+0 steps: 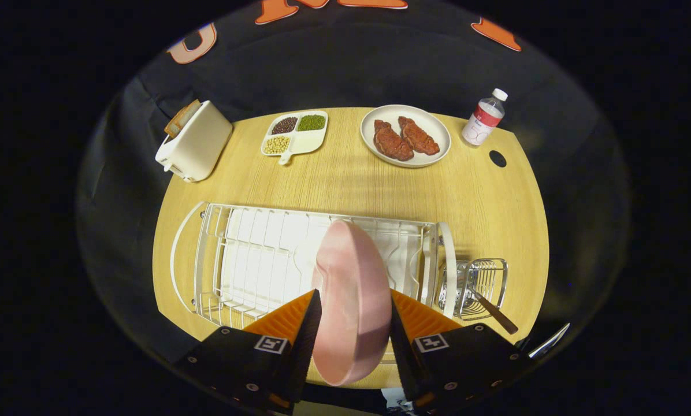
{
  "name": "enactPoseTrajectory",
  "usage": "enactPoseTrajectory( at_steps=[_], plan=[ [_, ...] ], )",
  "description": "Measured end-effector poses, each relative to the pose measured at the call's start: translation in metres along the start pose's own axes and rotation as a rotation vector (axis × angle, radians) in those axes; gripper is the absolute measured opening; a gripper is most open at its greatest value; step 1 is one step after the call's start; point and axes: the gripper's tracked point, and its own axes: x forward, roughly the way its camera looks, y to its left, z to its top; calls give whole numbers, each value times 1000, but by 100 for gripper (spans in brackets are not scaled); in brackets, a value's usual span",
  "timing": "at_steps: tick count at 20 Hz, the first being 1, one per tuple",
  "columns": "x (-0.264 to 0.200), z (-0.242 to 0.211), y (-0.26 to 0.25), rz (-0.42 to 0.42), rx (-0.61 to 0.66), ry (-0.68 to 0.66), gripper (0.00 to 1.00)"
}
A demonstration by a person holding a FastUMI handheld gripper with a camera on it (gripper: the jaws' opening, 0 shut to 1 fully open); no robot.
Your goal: Take the plate from the dish rack, then take the spoon from the basket and place it into the plate.
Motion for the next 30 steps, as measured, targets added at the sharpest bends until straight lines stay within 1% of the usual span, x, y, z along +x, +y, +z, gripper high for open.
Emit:
enactPoseTrajectory(
  at_steps=[1, 2, 4, 7, 12, 14, 18, 20, 23, 27, 30],
  plan=[
    [4, -2, -1, -12, -5, 14, 62],
    [8, -3, -4, -31, -14, 23, 56],
    [16, -7, -6, -69, -32, 29, 48],
    [23, -14, 0, -85, -44, 44, 40],
    [18, -7, -8, -143, -26, -7, 34],
    [11, -3, -8, -170, -22, -39, 33],
    [-7, 7, -12, -271, -96, -108, 33],
    [-16, 10, -8, -293, -116, -136, 32],
    [-28, 7, 3, -273, -88, -142, 31],
    [-48, -2, 4, -258, -39, -172, 31],
    [-72, -15, 16, -159, 37, -201, 31]
  ],
)
